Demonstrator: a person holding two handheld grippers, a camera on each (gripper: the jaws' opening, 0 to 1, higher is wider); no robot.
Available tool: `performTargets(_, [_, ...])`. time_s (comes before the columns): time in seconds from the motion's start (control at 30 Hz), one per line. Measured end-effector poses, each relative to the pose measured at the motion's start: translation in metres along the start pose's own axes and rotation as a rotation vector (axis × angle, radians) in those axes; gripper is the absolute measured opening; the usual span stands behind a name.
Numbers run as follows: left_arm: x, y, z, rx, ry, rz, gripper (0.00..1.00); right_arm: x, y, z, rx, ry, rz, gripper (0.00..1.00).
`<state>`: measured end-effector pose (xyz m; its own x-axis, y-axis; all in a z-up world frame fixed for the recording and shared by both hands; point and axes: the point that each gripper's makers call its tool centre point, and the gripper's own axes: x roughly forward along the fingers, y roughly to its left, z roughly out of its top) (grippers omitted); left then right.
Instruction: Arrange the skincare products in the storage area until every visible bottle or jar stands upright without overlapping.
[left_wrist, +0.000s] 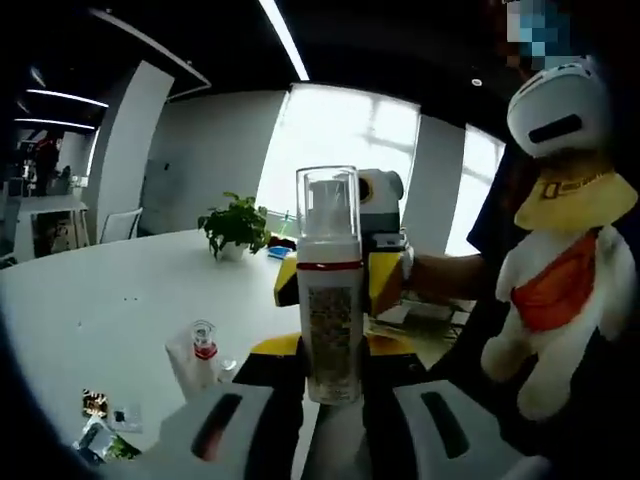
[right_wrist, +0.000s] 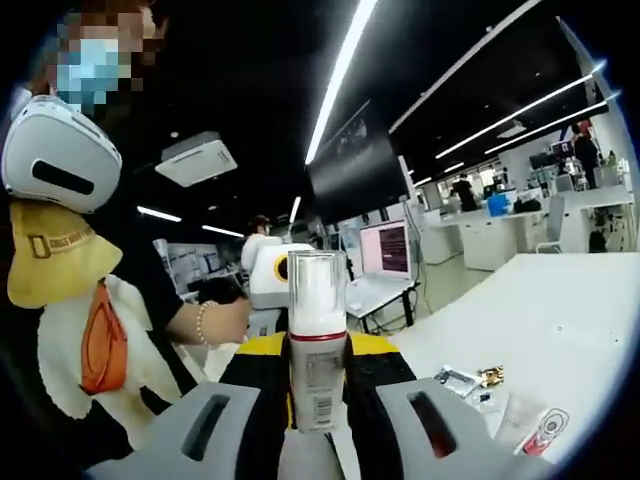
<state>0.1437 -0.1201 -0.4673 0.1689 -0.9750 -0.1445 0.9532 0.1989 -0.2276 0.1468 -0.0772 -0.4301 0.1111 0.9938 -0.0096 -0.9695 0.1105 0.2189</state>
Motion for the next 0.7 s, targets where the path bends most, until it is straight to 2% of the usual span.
performTargets(0.13, [0.003,0.000,-0.001,-0.004,-0.008,-0.004,0.23,-0.002,-0.001,-0.001,-0.013,-0.012,-0.023,0.20])
performTargets(0.37, [0.007,0.005,-0.011,0.010,0.042,0.026,0.26,-0.003,-0.001,-0.009,-0.064,0.019,-0.042,0.20])
performTargets(0.4, [0.005,0.010,-0.013,-0.010,0.053,0.046,0.27,-0.003,-0.002,-0.008,-0.067,0.015,-0.046,0.20])
performTargets(0.43, [0.003,0.015,-0.020,-0.020,0.097,0.070,0.30,-0.003,-0.003,-0.007,-0.064,0.009,-0.050,0.20])
performTargets(0.5, [0.002,0.014,-0.027,0.010,0.148,0.081,0.33,-0.004,-0.005,-0.008,-0.075,0.019,-0.064,0.20])
performTargets(0.7, [-0.011,0.014,-0.017,0.024,0.134,0.087,0.37,-0.004,-0.008,-0.022,-0.102,0.077,-0.069,0.20])
